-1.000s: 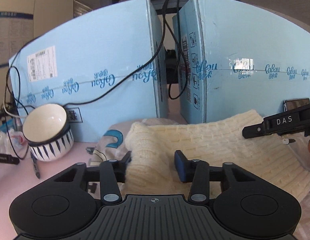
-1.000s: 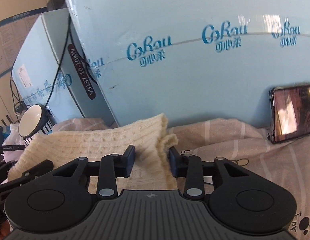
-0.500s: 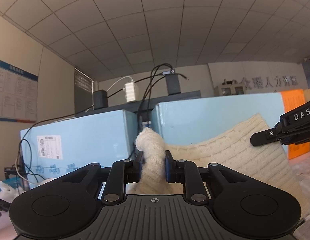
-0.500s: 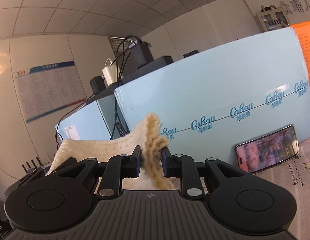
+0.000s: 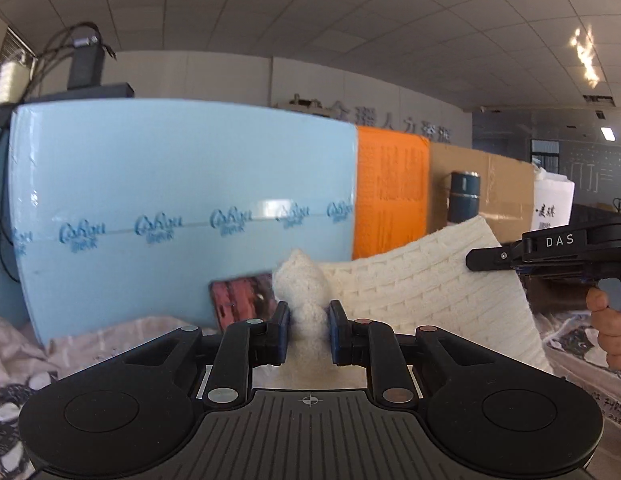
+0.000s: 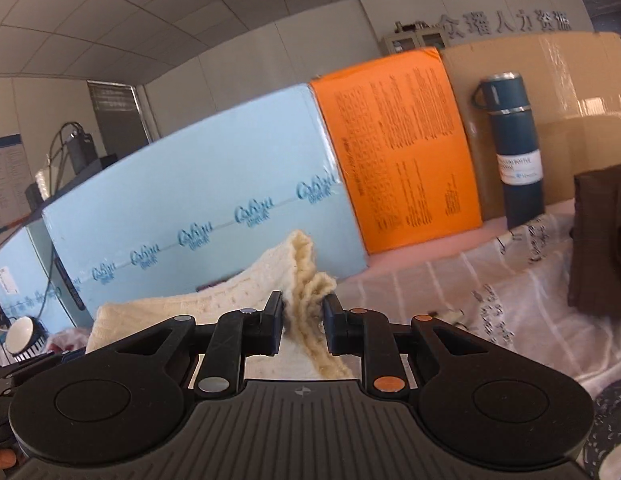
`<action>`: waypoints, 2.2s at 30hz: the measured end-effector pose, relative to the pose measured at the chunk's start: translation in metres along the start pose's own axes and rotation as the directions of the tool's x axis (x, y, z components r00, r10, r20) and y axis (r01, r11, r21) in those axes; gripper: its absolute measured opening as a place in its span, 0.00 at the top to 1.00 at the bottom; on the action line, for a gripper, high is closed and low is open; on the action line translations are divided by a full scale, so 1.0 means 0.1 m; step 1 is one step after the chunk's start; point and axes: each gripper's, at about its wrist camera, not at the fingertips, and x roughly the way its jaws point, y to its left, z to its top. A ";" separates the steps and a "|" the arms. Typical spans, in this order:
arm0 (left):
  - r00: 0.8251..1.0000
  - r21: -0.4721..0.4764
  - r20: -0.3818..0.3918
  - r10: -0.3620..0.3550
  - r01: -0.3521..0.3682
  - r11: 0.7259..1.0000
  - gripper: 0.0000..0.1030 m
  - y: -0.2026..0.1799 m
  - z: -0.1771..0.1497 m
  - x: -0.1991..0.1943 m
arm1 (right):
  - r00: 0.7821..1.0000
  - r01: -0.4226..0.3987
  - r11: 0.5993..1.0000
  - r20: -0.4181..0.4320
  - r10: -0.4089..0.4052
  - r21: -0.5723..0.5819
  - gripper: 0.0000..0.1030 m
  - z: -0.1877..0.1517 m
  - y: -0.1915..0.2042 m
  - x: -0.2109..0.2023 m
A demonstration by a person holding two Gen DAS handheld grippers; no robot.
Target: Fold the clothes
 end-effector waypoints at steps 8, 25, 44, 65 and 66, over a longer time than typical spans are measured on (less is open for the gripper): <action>0.992 0.024 -0.125 0.001 0.002 1.000 0.66 0.14 -0.17 0.22 | 0.987 0.031 0.992 -0.153 -0.049 -0.120 0.63 -0.25 -0.44 0.12; 0.944 0.043 -0.288 -0.162 0.182 0.982 0.09 0.26 0.04 0.72 | 0.965 -0.192 0.967 -0.211 0.155 -0.169 0.28 -0.06 -0.40 0.68; 0.988 0.210 -0.013 -0.151 0.150 0.966 0.85 -0.07 0.04 -0.23 | 0.972 -0.228 0.939 -0.003 0.235 -0.257 0.89 -0.08 -0.30 -0.01; 0.911 0.276 -0.099 -0.400 0.411 0.869 0.81 -0.08 -0.46 -1.26 | 0.932 -0.360 0.888 -0.078 0.353 -0.287 0.90 -0.75 0.16 -1.85; 0.908 0.274 -0.115 -0.403 0.419 0.866 0.81 -0.09 -0.49 -1.27 | 0.933 -0.359 0.888 -0.099 0.346 -0.288 0.90 -0.79 0.16 -1.89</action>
